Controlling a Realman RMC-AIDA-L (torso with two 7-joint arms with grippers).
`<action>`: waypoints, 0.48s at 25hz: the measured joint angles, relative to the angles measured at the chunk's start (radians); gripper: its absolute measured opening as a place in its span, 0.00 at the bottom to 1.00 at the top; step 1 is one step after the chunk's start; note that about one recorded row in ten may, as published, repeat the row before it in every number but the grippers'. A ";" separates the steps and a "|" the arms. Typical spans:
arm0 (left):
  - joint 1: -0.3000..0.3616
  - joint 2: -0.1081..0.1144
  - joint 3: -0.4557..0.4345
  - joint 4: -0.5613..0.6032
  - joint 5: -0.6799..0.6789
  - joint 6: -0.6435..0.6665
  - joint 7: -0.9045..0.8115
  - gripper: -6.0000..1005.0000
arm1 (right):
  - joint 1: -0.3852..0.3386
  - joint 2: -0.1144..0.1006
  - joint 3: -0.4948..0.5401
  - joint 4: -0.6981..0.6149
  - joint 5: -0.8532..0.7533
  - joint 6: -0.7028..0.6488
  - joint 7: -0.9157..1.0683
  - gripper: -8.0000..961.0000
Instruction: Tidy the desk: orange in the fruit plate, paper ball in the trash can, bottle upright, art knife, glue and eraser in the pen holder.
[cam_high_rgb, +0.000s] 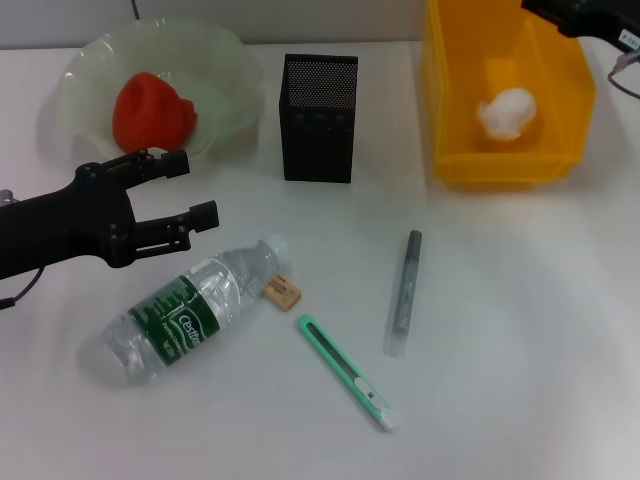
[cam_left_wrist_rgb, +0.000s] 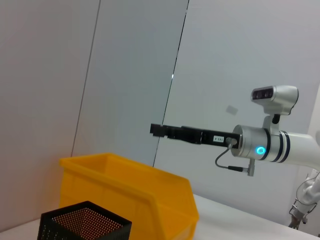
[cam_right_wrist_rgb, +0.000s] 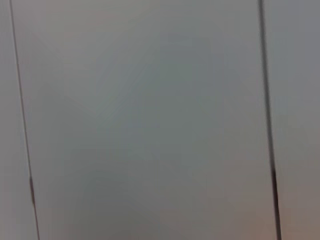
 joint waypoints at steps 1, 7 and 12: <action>0.000 0.000 0.000 0.000 0.000 0.000 0.000 0.84 | -0.002 0.000 0.002 0.000 0.013 -0.009 0.001 0.61; -0.001 0.000 -0.001 -0.003 0.000 -0.001 0.000 0.84 | -0.026 -0.004 0.001 0.012 0.064 -0.172 0.038 0.80; -0.003 0.000 -0.003 -0.005 0.000 -0.001 -0.001 0.84 | -0.065 -0.048 -0.009 0.037 0.040 -0.481 0.085 0.82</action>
